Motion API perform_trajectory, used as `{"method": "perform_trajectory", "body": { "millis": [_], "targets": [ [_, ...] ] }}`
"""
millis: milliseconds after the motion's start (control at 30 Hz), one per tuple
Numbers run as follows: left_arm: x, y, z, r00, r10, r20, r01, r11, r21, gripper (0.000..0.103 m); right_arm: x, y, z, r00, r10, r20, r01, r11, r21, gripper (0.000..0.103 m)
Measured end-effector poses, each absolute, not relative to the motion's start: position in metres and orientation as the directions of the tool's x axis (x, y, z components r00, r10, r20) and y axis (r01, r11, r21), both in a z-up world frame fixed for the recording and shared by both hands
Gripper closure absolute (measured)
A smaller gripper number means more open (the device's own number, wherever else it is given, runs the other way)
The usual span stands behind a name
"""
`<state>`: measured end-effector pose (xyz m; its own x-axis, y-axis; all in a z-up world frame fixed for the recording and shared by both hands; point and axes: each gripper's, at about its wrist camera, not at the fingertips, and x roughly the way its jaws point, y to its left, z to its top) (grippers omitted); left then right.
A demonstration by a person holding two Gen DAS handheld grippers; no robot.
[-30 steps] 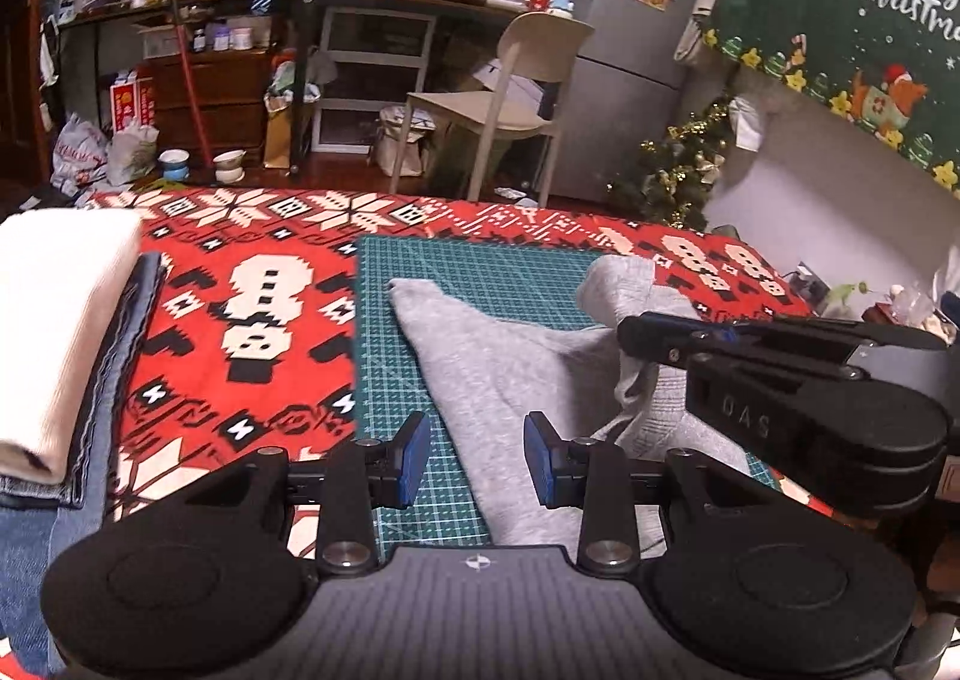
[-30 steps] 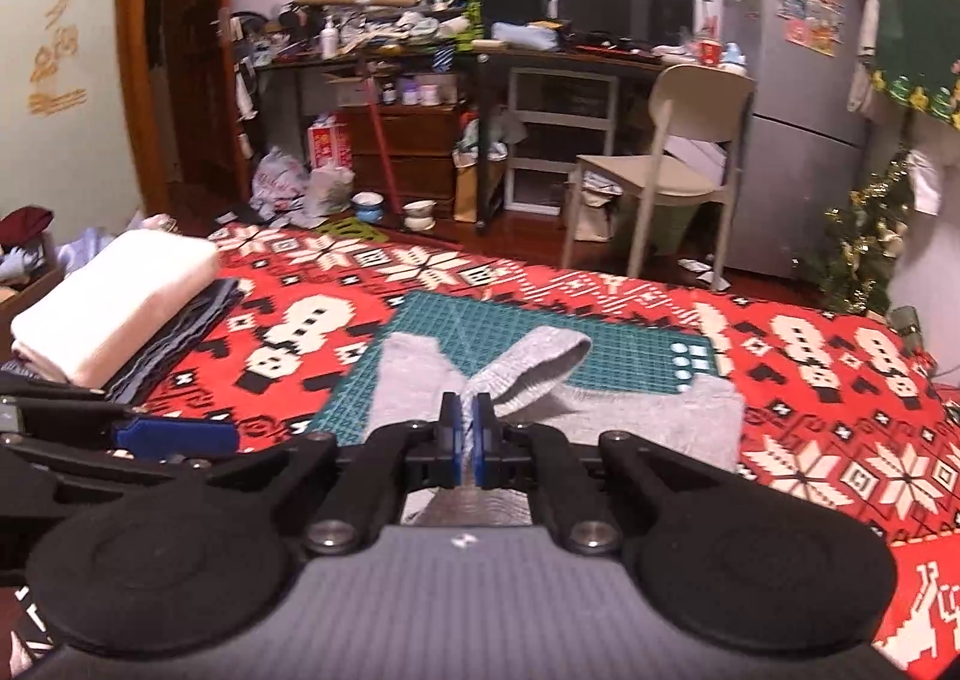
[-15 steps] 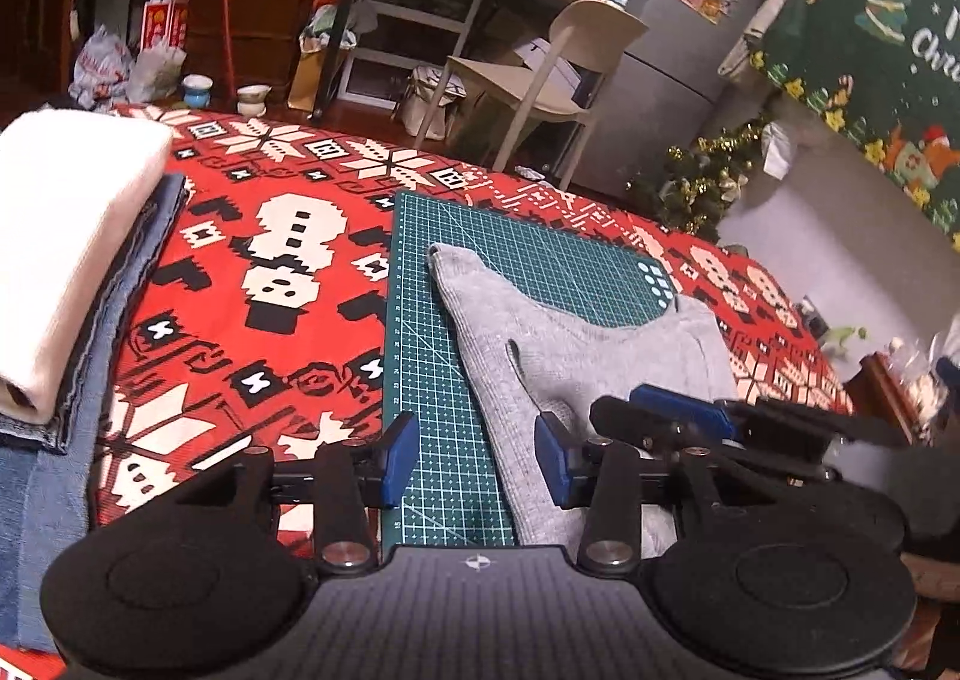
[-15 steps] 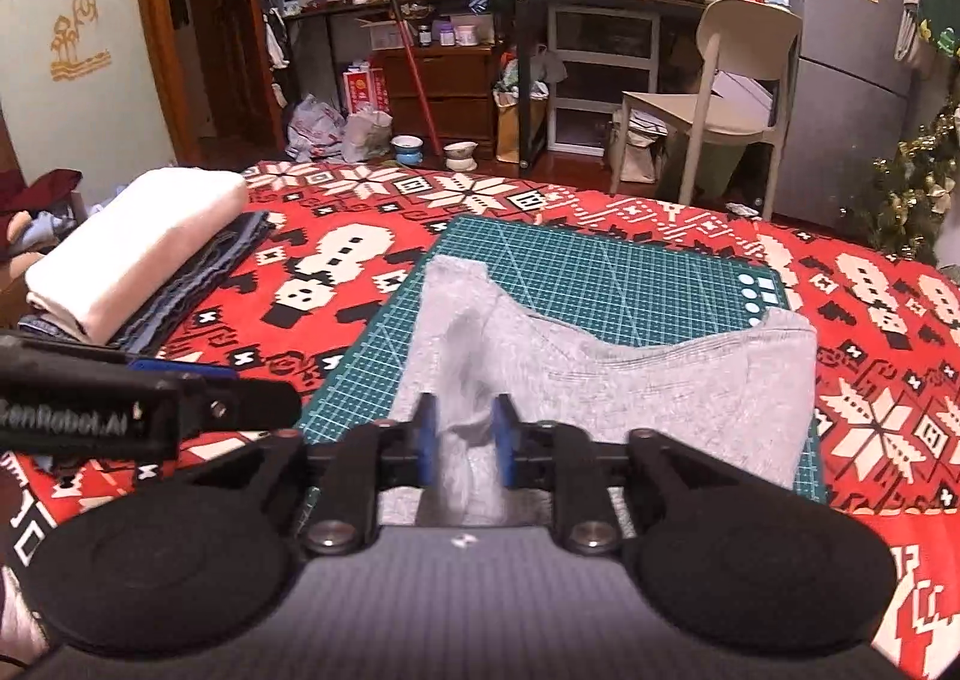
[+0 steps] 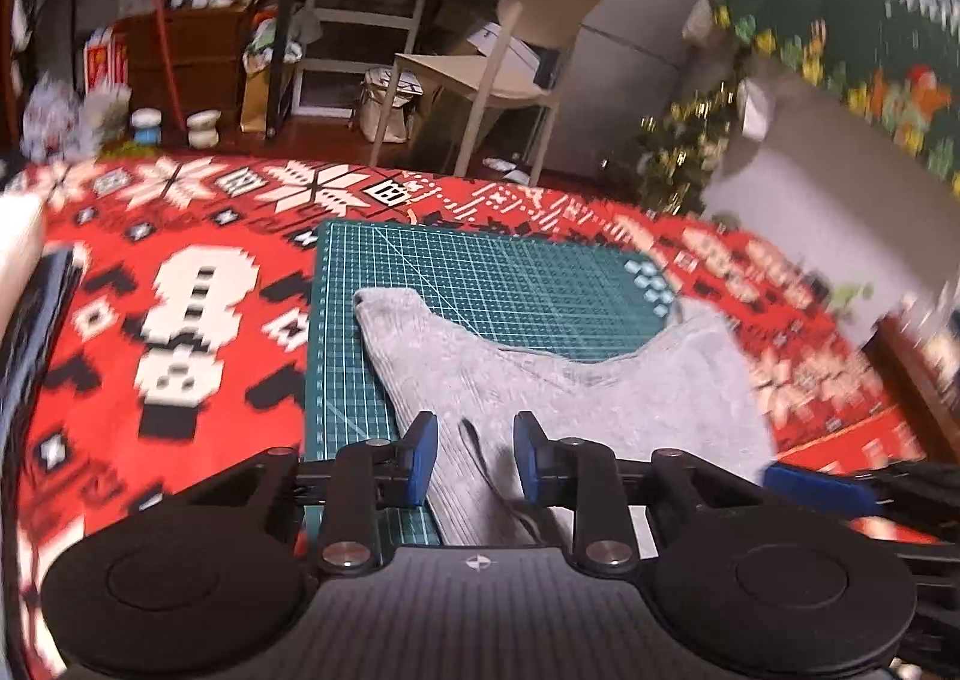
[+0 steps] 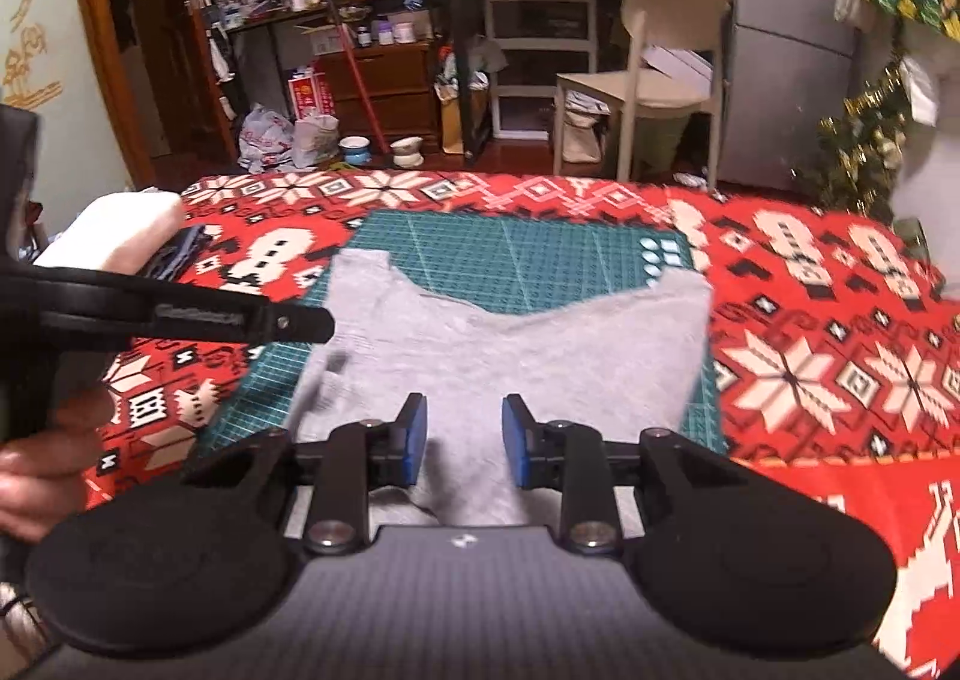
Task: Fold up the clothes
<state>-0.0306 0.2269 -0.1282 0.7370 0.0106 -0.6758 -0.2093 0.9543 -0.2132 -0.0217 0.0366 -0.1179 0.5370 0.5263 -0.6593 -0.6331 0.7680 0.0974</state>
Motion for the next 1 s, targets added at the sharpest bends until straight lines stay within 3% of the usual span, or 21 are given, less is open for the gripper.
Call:
{"method": "perform_trajectory", "body": {
  "millis": [167,233,367,533,767,1000],
  "targets": [
    [-0.019,0.214,-0.137,0.709,0.053,-0.703,-0.184,0.976,-0.112,0.08,-0.019,0.03,-0.123,0.544,0.506,-0.67,-0.617,0.782,0.089,0.073],
    [-0.02,0.207,-0.136,0.718,0.089,-0.69,-0.184,0.981,-0.064,0.102,-0.018,0.032,-0.125,0.548,0.498,-0.671,-0.614,0.785,0.082,0.073],
    [-0.027,0.196,-0.125,0.763,0.156,-0.627,-0.186,0.982,0.018,0.101,-0.013,0.035,-0.129,0.544,0.497,-0.675,-0.609,0.788,0.09,0.072],
    [-0.025,0.201,-0.114,0.794,0.164,-0.586,-0.2,0.98,0.005,0.101,-0.005,0.033,-0.129,0.549,0.5,-0.67,-0.594,0.797,0.107,0.071],
    [0.001,0.217,-0.141,0.72,0.16,-0.675,-0.229,0.973,-0.014,0.097,0.002,0.026,-0.13,0.552,0.49,-0.675,-0.569,0.813,0.125,0.07],
    [-0.033,0.228,-0.12,0.74,0.144,-0.657,-0.26,0.962,-0.082,0.093,-0.014,0.024,-0.127,0.526,0.52,-0.673,-0.619,0.777,0.117,0.069]
  ]
}}
